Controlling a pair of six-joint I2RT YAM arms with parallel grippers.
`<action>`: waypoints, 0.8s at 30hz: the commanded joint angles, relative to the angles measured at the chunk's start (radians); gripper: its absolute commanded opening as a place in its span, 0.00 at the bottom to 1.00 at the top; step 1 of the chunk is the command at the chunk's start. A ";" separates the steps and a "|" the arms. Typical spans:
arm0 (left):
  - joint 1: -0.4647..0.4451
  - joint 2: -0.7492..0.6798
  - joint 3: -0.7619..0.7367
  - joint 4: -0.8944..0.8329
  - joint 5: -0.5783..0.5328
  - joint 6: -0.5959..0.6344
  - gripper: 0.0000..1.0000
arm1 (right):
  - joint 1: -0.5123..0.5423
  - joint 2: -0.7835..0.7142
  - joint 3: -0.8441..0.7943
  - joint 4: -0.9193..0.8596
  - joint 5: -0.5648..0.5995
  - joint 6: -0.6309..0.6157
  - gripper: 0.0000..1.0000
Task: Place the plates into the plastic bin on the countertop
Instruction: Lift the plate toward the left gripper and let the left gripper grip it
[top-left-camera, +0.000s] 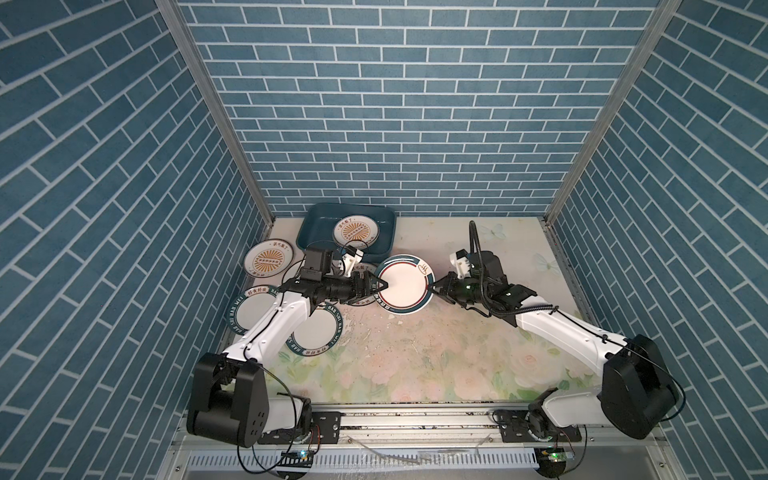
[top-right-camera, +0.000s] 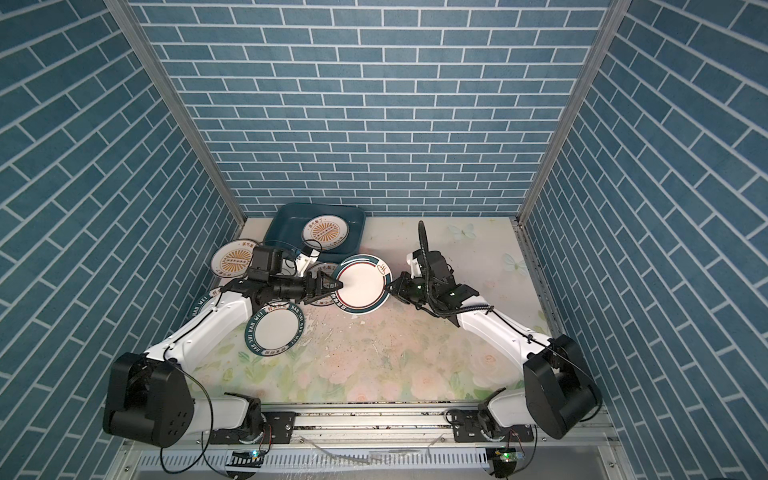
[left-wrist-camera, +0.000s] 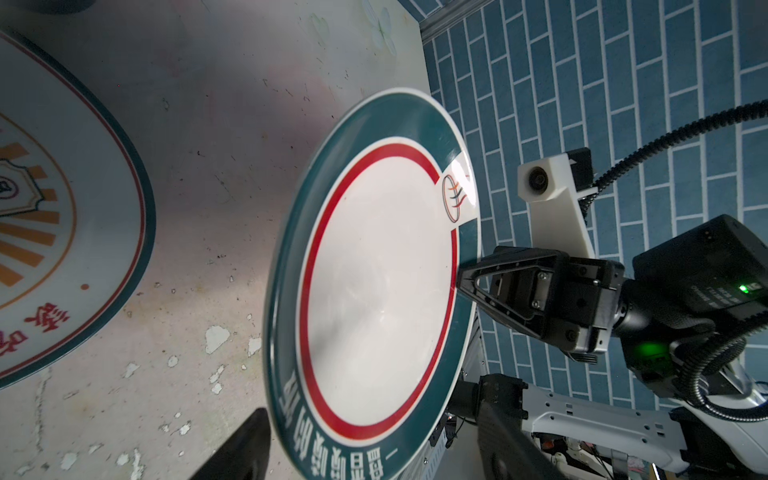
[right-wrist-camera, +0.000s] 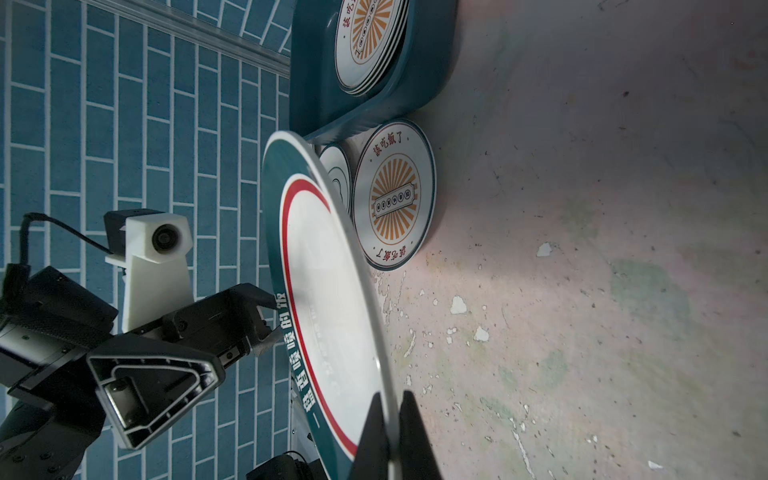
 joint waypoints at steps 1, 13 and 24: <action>-0.006 0.013 -0.017 0.048 0.015 -0.013 0.74 | -0.015 0.005 -0.007 0.133 -0.074 0.052 0.00; -0.007 0.031 -0.033 0.088 0.001 -0.034 0.44 | -0.019 0.047 -0.030 0.265 -0.140 0.127 0.00; -0.006 0.050 -0.032 0.103 0.025 -0.051 0.18 | -0.019 0.060 -0.034 0.278 -0.130 0.134 0.00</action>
